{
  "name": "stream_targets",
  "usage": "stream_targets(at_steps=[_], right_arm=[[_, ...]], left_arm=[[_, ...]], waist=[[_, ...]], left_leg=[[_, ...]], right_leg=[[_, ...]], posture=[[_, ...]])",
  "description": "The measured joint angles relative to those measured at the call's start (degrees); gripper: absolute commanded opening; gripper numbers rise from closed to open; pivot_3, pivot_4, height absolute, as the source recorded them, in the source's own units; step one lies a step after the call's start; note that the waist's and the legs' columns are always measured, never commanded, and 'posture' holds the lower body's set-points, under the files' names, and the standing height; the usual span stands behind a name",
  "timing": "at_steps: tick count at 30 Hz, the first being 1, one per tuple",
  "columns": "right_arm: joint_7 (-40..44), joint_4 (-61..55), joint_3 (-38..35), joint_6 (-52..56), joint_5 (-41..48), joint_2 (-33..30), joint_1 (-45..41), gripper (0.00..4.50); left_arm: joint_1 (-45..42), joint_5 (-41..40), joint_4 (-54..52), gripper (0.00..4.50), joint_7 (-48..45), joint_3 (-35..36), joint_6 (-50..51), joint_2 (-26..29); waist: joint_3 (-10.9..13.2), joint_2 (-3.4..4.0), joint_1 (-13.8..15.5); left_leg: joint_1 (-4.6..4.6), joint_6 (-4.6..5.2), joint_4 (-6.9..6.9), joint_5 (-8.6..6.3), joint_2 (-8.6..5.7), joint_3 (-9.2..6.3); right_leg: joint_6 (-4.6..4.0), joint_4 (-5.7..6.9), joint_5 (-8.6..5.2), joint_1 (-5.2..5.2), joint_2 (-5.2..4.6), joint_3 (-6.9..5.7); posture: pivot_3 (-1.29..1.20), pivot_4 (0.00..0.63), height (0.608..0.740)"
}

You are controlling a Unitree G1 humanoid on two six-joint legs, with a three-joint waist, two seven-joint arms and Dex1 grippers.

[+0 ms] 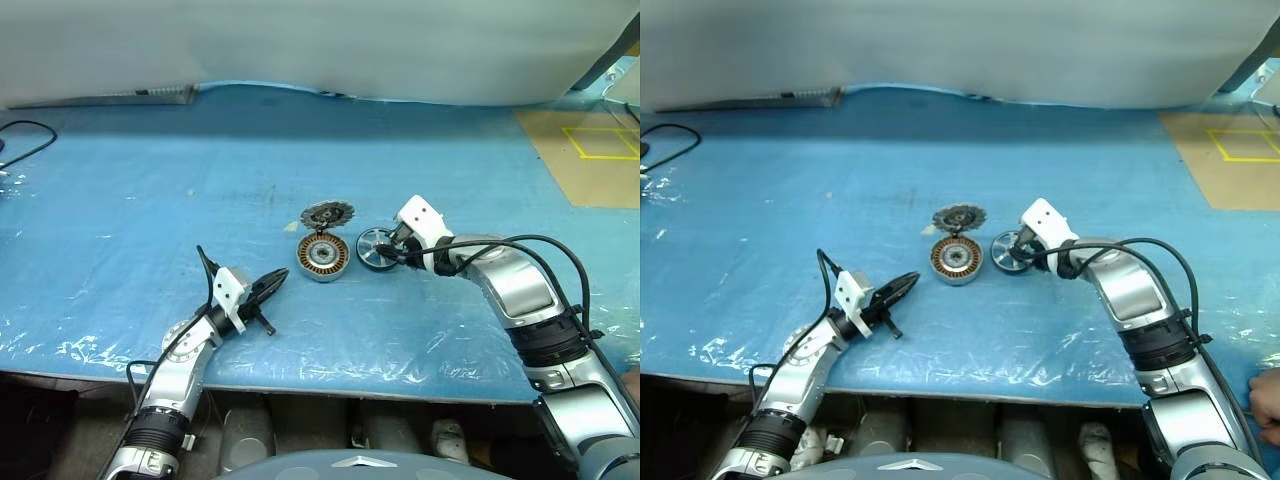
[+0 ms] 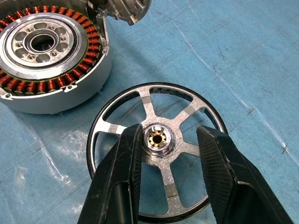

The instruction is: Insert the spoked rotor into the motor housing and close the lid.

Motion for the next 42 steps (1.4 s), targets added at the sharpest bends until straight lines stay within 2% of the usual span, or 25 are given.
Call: stream_targets(at_steps=[14, 29, 40, 42], right_arm=[[1.42, -0.03, 0.04, -0.50, -0.16, -0.88, 0.02, 1.88], [5.47, -1.49, 2.31, -2.83, -0.59, -4.80, 1.28, 1.88], [1.91, -4.45, 4.80, -1.02, -4.71, -3.97, 1.54, 1.88], [1.40, -4.70, 4.97, -0.48, -5.00, -3.78, 1.52, 1.51]], left_arm=[[0.09, 0.01, -1.40, 0.00, 0.48, -0.09, 1.04, 0.01], [0.35, 0.01, -1.75, 0.00, 0.51, -0.12, 1.43, 0.28], [0.54, 0.01, -1.59, 0.00, 0.29, -0.13, 1.20, 0.28], [0.50, 0.01, -1.43, 0.00, 0.24, -0.13, 1.13, 0.28]], waist=[[0.00, 0.00, 0.00], [0.00, 0.00, 0.00], [0.00, -0.01, 0.01], [-0.01, -0.01, 0.01]], left_leg=[[-0.02, 0.00, -0.01, 0.00, 0.00, 0.00], [-0.02, 0.01, -0.08, -0.01, 0.01, 0.01], [0.08, 0.01, -0.12, -0.01, 0.00, 0.01], [0.10, 0.01, -0.12, -0.01, -0.01, 0.01]], right_leg=[[0.00, -0.02, 0.00, -0.02, 0.00, 0.00], [0.00, -0.11, 0.00, -0.01, 0.00, 0.00], [0.02, -0.16, -0.01, 0.09, 0.00, 0.00], [0.02, -0.17, -0.01, 0.12, -0.01, 0.00]], posture=[[0.00, 0.150, 0.740], [0.00, 0.150, 0.740], [0.00, 0.150, 0.740], [0.00, 0.150, 0.740]])
